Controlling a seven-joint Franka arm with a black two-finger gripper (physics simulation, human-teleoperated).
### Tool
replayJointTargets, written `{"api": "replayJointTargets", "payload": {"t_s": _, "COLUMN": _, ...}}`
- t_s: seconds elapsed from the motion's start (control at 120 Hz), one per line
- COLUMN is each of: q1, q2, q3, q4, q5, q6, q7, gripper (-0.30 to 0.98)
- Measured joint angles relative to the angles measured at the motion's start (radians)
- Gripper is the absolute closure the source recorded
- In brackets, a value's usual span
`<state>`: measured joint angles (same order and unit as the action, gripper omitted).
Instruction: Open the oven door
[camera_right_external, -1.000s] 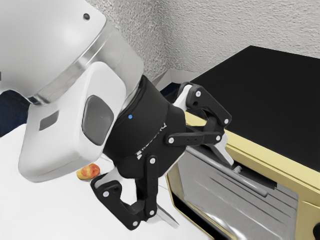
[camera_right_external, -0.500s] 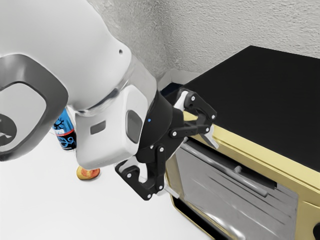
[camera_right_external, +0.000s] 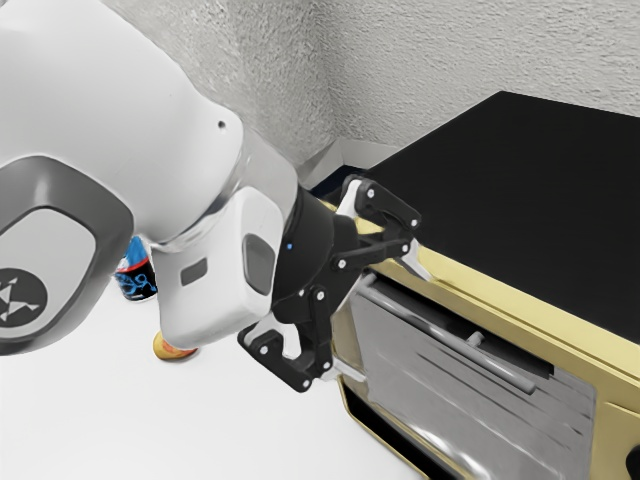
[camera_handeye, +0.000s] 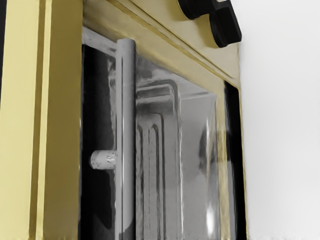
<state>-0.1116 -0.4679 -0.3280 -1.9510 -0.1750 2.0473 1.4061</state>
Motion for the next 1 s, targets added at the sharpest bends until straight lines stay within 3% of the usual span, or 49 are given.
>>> {"api": "replayJointTargets", "payload": {"t_s": 1.0, "q1": -0.002, "q2": 0.049, "q3": 0.015, "q4": -0.079, "q5": -0.002, "q6": 0.041, "q7": 0.022, "gripper": 0.00}}
